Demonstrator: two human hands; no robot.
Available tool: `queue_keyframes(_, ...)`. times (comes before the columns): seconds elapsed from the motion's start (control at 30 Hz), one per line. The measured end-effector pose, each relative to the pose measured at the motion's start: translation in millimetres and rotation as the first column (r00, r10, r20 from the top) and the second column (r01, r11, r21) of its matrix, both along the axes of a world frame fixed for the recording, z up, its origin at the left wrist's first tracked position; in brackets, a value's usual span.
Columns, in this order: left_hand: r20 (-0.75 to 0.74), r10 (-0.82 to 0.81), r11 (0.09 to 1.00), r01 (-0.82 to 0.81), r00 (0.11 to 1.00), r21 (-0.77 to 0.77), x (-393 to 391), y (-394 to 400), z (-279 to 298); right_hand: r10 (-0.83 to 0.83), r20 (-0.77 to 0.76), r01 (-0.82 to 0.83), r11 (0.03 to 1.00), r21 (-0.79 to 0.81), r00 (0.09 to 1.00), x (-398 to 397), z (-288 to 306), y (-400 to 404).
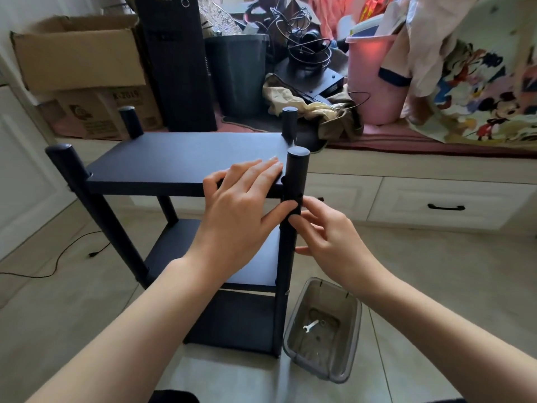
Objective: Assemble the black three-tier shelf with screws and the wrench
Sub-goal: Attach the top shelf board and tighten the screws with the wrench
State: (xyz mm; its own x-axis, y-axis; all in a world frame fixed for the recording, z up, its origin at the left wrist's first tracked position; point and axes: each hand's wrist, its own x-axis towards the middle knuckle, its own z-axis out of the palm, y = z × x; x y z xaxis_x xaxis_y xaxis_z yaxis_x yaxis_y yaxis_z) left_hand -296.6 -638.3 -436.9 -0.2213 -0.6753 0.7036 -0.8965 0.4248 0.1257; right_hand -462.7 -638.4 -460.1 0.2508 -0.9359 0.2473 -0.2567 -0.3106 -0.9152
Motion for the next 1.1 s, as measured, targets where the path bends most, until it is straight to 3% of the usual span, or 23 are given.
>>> queue_keyframes(0.27, -0.056, 0.045, 0.998, -0.047, 0.997, -0.036, -6, 1, -5, -0.028, 0.022, 0.03, 0.997, -0.069, 0.999, 6, -1, 6)
queue_keyframes(0.47, -0.084, 0.063, 0.991, -0.072, 0.995, -0.115, -12, -1, -8, 0.004, 0.03, -0.006, 0.996, 0.091, 1.0, -7, -1, 1)
queue_keyframes(0.67, -0.074, 0.073, 0.981, -0.085, 0.995, -0.174, -11, -5, -15, -0.074, -0.167, 0.091, 0.991, 0.096, 0.983, -36, -21, -4)
queue_keyframes(0.83, -0.101, 0.122, 0.975, -0.139, 0.987, -0.176, -17, -6, -20, -0.062, -0.305, 0.14, 0.961, 0.24, 0.95, -58, -62, -14)
queue_keyframes(1.1, -0.059, 0.18, 0.962, -0.188, 0.982, -0.197, -19, -7, -27, 0.117, -0.653, 0.188, 0.907, 0.377, 0.748, -62, -177, -57)
